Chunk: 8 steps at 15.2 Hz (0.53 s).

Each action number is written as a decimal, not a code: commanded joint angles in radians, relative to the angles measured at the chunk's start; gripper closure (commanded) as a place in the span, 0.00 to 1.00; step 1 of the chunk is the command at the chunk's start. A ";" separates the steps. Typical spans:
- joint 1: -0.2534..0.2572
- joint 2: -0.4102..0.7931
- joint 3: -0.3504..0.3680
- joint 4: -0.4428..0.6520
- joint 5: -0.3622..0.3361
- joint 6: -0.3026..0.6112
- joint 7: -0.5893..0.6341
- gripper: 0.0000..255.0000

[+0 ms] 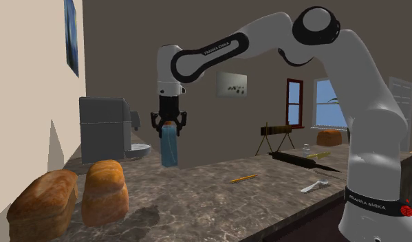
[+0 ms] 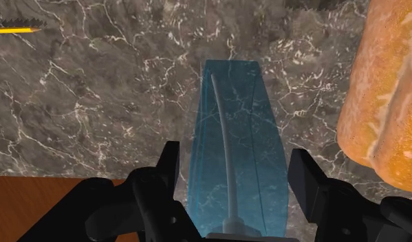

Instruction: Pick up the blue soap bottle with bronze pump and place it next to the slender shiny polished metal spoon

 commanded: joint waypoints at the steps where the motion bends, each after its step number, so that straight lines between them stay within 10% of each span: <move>1: 0.000 -0.007 0.003 0.015 0.007 -0.021 -0.006 1.00; 8: 0.002 -0.025 0.010 0.085 0.026 -0.104 -0.030 1.00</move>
